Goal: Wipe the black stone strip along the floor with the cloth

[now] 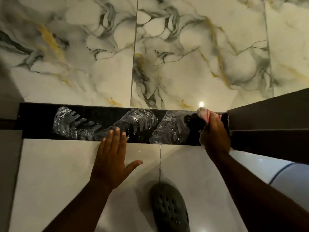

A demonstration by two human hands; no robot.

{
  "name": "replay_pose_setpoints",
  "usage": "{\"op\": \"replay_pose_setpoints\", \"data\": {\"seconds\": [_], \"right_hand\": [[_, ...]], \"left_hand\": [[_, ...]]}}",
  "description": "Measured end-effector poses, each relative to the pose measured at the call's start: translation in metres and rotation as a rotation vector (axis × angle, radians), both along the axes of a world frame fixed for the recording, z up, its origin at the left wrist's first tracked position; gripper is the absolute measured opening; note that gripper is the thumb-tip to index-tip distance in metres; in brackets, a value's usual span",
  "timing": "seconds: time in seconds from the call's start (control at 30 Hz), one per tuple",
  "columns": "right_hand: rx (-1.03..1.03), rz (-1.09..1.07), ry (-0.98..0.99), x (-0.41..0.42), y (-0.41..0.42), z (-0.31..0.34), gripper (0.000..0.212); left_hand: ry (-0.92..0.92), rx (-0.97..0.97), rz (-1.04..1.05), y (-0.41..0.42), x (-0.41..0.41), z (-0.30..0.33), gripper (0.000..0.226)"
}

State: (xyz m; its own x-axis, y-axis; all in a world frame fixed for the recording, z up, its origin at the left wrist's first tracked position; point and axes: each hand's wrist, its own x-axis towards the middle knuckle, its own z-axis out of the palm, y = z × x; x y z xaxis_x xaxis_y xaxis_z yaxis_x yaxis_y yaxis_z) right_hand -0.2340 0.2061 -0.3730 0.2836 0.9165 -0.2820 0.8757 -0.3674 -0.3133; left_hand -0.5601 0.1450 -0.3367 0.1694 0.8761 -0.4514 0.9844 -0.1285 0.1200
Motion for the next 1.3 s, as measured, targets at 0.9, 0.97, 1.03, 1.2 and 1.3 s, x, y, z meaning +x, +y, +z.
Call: {"op": "replay_pose_setpoints", "data": {"seconds": [0.9,0.97,1.03,1.2,1.3], "right_hand": [[-0.047,0.143,0.023,0.002,-0.036,-0.056,0.063],[0.064,-0.184,0.122,-0.011,-0.023,-0.052,0.071],[0.148,-0.330,0.104,-0.026,-0.012,-0.054,0.072],[0.074,-0.111,-0.100,-0.068,-0.010,-0.063,0.069],[0.057,0.544,-0.070,-0.096,-0.048,-0.074,0.065]], "left_hand": [[-0.047,-0.143,0.529,-0.051,-0.019,-0.090,0.141],[-0.056,-0.128,0.504,-0.054,-0.023,-0.094,0.140],[-0.059,-0.108,0.490,-0.055,-0.030,-0.095,0.136],[-0.021,-0.053,0.692,-0.055,-0.045,-0.090,0.135],[-0.036,0.000,0.713,-0.052,-0.046,-0.098,0.138]]}}
